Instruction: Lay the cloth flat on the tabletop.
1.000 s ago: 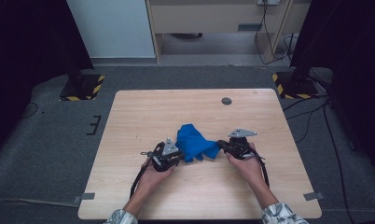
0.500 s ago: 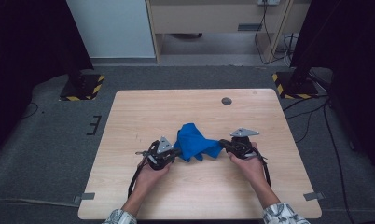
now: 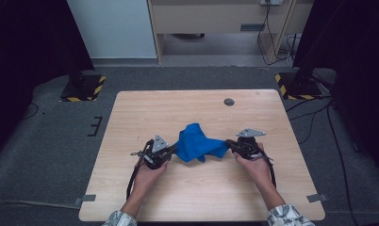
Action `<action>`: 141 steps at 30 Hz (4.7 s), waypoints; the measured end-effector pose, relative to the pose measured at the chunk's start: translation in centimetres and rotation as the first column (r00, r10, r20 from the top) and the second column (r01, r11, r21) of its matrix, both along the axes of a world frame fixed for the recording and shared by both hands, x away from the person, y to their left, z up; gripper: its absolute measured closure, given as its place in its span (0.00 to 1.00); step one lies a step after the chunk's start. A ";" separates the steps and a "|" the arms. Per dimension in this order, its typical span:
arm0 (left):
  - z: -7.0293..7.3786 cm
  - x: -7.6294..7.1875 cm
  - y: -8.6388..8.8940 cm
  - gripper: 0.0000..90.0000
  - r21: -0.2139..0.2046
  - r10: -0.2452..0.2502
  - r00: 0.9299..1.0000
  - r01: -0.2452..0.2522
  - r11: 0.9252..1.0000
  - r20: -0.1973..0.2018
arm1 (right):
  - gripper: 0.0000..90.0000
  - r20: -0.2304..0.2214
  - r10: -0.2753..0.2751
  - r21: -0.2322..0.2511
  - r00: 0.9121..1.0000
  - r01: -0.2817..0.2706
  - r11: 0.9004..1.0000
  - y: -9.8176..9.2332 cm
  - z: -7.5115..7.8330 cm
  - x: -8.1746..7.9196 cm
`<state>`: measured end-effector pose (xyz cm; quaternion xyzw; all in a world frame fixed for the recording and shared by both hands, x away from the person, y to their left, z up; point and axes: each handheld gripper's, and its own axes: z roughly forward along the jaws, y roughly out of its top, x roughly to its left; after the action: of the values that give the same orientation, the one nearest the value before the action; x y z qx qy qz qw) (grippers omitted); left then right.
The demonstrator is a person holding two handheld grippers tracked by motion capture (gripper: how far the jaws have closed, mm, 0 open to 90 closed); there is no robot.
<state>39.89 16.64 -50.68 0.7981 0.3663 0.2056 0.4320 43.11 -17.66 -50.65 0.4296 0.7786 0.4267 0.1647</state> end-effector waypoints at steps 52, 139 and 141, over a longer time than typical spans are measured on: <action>1.1 0.2 3.0 0.98 -0.074 0.121 0.992 -0.118 0.990 0.041 | 0.97 0.046 -0.011 0.021 0.999 0.010 1.000 -1.3 1.4 -0.2; 10.2 -2.4 2.9 0.98 -0.255 0.118 0.985 -0.082 0.964 0.129 | 0.97 0.239 0.041 0.096 0.970 -0.066 0.993 -1.0 13.1 -5.4; 9.8 -1.9 2.8 0.98 -0.239 0.118 0.986 -0.086 0.967 0.120 | 0.97 0.223 0.039 0.085 0.974 -0.059 0.995 -0.9 12.0 -4.8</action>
<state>38.00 19.40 -40.89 0.7064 0.3989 0.2360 0.5350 38.30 -18.60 -38.61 0.3673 0.7454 0.5110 0.2198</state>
